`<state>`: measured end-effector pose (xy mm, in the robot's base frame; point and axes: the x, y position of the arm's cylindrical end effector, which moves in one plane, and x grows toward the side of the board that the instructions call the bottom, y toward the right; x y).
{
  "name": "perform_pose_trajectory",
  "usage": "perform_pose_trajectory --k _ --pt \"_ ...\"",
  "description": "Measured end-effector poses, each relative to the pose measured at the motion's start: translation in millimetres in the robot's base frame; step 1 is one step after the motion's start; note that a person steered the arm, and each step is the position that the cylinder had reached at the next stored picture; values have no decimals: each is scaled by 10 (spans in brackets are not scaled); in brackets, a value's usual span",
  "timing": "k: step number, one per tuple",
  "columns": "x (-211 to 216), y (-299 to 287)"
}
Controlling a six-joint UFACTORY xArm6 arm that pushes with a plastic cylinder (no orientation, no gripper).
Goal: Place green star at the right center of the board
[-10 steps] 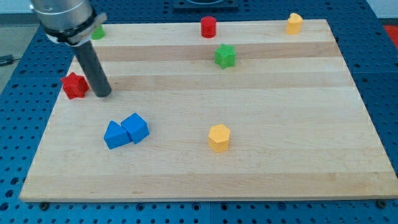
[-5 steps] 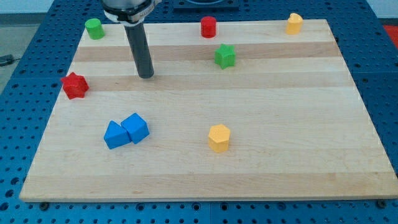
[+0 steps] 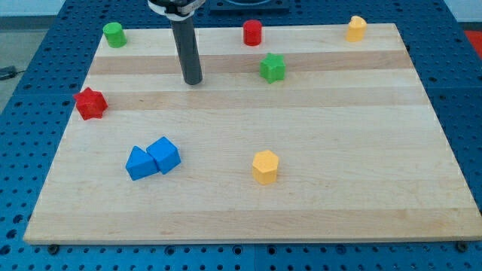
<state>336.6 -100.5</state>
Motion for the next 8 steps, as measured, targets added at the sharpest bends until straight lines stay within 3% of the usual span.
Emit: perform_pose_trajectory --k 2,5,8 --pt "-304 448" --pt "-314 1427" --pt "175 1693"
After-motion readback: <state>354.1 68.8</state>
